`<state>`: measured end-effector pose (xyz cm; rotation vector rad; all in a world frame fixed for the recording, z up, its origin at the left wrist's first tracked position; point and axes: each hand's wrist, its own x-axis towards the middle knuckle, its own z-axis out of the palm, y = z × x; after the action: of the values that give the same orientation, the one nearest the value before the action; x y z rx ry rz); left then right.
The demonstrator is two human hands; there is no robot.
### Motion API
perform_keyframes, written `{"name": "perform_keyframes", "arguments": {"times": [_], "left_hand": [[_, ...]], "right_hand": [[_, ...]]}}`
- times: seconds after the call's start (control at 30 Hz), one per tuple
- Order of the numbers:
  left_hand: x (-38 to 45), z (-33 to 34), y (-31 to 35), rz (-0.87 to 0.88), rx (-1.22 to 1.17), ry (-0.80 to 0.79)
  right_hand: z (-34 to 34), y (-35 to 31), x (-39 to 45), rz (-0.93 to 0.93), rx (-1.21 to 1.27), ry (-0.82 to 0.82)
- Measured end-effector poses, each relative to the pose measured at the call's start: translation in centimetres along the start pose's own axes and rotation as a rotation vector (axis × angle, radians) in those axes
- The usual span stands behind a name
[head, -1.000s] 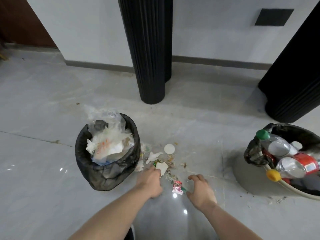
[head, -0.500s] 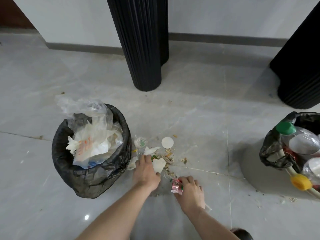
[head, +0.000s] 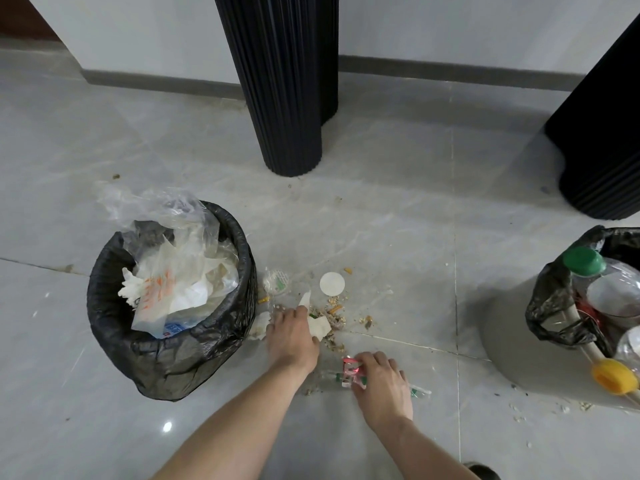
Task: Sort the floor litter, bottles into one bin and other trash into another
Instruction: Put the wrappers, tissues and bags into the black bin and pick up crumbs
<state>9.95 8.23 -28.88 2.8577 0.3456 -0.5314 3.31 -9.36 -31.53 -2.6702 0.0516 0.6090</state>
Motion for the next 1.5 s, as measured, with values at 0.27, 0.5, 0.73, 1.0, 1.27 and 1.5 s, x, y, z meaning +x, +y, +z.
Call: {"name": "perform_keyframes", "arguments": {"times": [0.27,0.5,0.73,1.0,1.27,1.5], "left_hand": [[-0.2,0.1,0.3,-0.02,-0.035,0.015],[-0.5,0.1,0.2,-0.031,-0.069,0.001],[-2.9,-2.1,0.2,-0.019,-0.128,0.064],[-7.4,-14.0,2.5,0.37,-0.079,0.246],[-7.9,-28.9,-3.1,0.458,0.013,0.522],[-7.5,-30.6,-12.5,0.141,-0.047,0.354]], "right_hand": [[-0.4,-0.1,0.0,0.061,0.07,-0.008],[-1.0,0.9,-0.3,0.19,0.239,-0.066],[-5.0,1.2,-1.3,0.201,0.311,-0.001],[-14.1,-3.0,-2.4,0.091,0.284,0.133],[-20.5,-6.8,-3.4,0.003,0.292,0.274],[-23.3,-14.9,-4.1,-0.082,0.563,0.269]]}}
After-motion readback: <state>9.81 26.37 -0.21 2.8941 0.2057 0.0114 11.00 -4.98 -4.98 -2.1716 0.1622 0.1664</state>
